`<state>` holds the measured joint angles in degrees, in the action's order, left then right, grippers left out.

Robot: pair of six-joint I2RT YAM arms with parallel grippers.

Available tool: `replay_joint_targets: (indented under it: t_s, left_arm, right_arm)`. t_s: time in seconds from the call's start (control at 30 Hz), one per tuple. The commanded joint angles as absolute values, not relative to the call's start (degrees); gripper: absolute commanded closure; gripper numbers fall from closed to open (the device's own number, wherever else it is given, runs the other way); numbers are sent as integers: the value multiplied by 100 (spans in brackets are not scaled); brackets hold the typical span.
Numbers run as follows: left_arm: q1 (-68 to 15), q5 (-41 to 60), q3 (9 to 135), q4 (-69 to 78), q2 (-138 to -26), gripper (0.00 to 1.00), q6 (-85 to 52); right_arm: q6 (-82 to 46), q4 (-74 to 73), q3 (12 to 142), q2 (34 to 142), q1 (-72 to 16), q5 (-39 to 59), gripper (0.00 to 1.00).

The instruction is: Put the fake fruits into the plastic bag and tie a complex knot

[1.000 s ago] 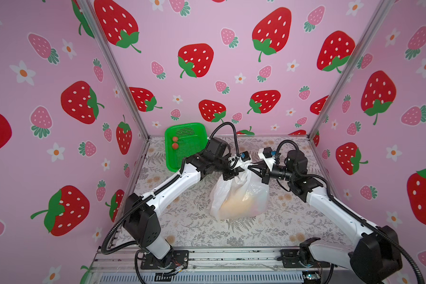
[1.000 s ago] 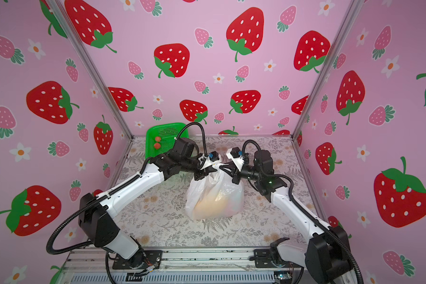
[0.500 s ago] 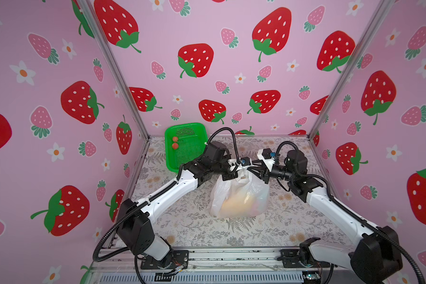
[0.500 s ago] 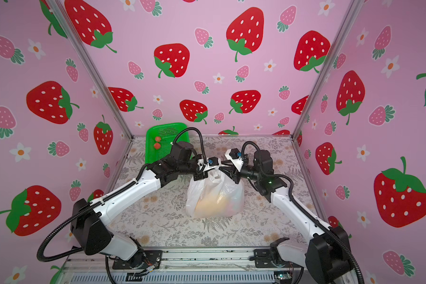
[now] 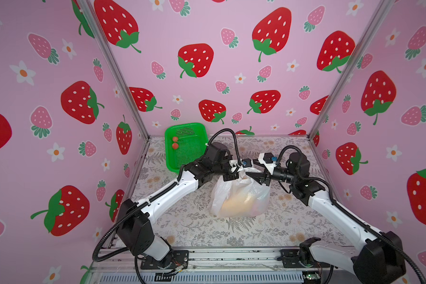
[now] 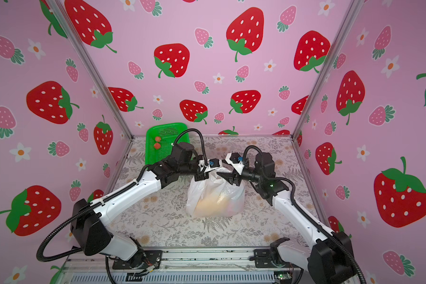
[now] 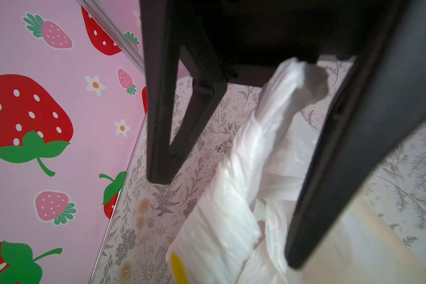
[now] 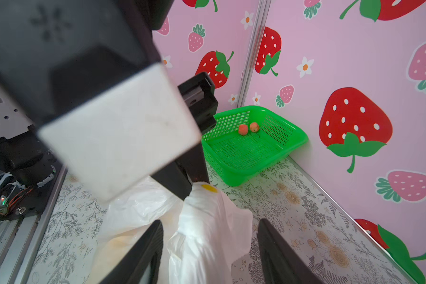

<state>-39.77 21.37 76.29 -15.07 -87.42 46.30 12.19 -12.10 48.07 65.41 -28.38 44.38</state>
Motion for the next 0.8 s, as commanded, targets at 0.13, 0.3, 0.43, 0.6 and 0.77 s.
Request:
replay_joint_targets:
  t_s: [0.13, 0.3, 0.43, 0.6, 0.77]
  left_arm:
    - [-4008, 2162, 7515, -1268, -8517, 100, 4824]
    - [-4012, 2170, 7515, -1287, -8513, 100, 4853]
    - [-4016, 2197, 7486, -1283, -8488, 100, 4864]
    - [-4016, 2181, 7516, -1311, -8482, 100, 4883]
    - [-4025, 2162, 7515, -1362, -8476, 100, 4904]
  right_arm:
    - [1591, -1104, 4821, 6571, -2917, 4520, 28]
    - [1713, -1046, 5004, 6882, -2927, 4582, 30]
    - [1757, -1021, 5080, 7033, -2927, 4626, 38]
    - [1766, -1002, 5089, 7080, -2926, 4700, 51]
    - [1780, -945, 5106, 7079, -2922, 4746, 65]
